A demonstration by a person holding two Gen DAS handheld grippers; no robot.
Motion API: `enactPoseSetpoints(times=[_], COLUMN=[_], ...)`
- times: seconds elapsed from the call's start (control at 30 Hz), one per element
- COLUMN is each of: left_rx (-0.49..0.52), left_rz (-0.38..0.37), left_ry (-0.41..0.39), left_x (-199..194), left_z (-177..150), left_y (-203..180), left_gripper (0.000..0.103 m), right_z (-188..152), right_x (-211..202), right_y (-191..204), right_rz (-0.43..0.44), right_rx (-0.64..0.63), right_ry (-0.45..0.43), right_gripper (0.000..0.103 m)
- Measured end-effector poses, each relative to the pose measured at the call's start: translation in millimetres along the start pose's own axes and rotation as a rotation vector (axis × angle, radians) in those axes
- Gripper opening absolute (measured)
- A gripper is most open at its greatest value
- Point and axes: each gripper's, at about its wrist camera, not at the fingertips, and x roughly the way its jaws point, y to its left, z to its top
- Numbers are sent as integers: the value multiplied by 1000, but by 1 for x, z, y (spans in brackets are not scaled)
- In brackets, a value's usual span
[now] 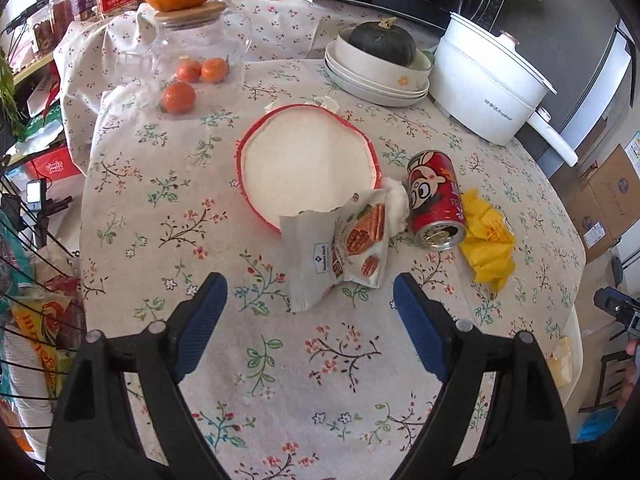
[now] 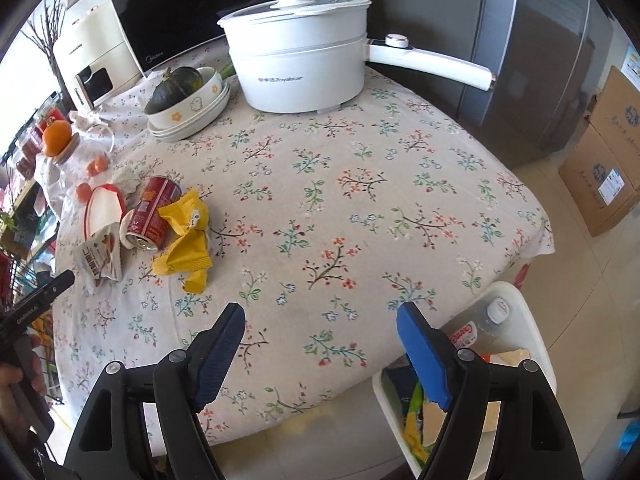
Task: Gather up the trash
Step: 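Grasp the white snack wrapper with the left tool while the right tool grasps the yellow bag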
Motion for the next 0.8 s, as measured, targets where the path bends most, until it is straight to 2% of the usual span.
enactPoseSetpoints(times=[0.17, 0.27, 0.4, 0.47, 0.53, 0.8], left_rx=[-50, -61, -85, -112, -124, -73], left_rz=[-80, -94, -74, -75, -79, -74], left_ry=[29, 43, 72, 74, 66, 24], left_x=[19, 27, 37, 33, 25, -22], left_z=[5, 7, 8, 8, 8, 5], left_y=[5, 2, 3, 5, 4, -5], left_gripper=[70, 62, 26, 20, 16, 13], right_z=[3, 3, 2, 1, 1, 7], right_x=[16, 22, 28, 31, 33, 47], right_y=[22, 29, 35, 39, 42, 55], right_rz=[-5, -2, -3, -9, -11, 6], right_rx=[-35, -36, -38, -43, -48, -51], right_ry=[25, 35, 46, 52, 57, 52], right_gripper=[80, 80, 80, 80, 80, 80])
